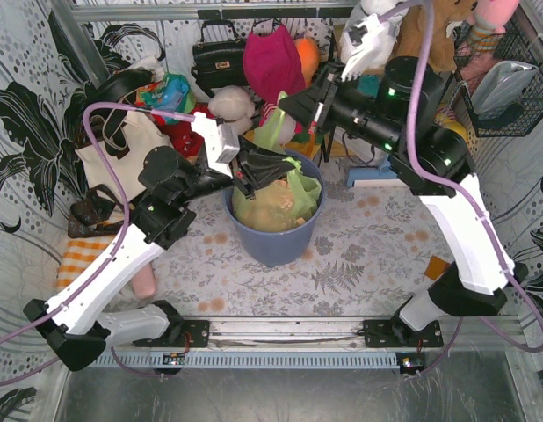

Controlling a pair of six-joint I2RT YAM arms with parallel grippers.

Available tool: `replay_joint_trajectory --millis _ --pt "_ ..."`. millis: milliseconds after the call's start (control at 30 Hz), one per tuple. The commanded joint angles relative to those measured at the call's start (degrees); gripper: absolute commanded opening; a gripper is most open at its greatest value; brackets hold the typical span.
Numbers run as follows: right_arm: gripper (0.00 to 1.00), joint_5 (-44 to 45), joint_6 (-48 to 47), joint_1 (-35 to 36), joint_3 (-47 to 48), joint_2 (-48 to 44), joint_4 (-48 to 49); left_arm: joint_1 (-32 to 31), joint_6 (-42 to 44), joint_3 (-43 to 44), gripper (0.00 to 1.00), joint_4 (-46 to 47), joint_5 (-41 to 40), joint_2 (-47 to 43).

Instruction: Tie the trash bag

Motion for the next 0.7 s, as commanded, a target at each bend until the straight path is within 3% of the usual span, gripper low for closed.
replay_joint_trajectory --millis 0,300,667 --pt "0.0 4.9 -2.03 0.2 -4.18 -4.57 -1.61 -0.14 0.12 -1.98 0.07 4.59 -3.16 -2.52" --pt "0.0 4.86 2.01 0.2 -18.05 -13.01 -3.22 -0.16 0.19 -6.5 0.07 6.74 -8.76 -5.78" --pt "0.0 -4.38 11.48 0.2 -30.66 -21.5 -3.31 -0.14 0.73 -7.96 0.07 7.98 -14.59 -6.47"
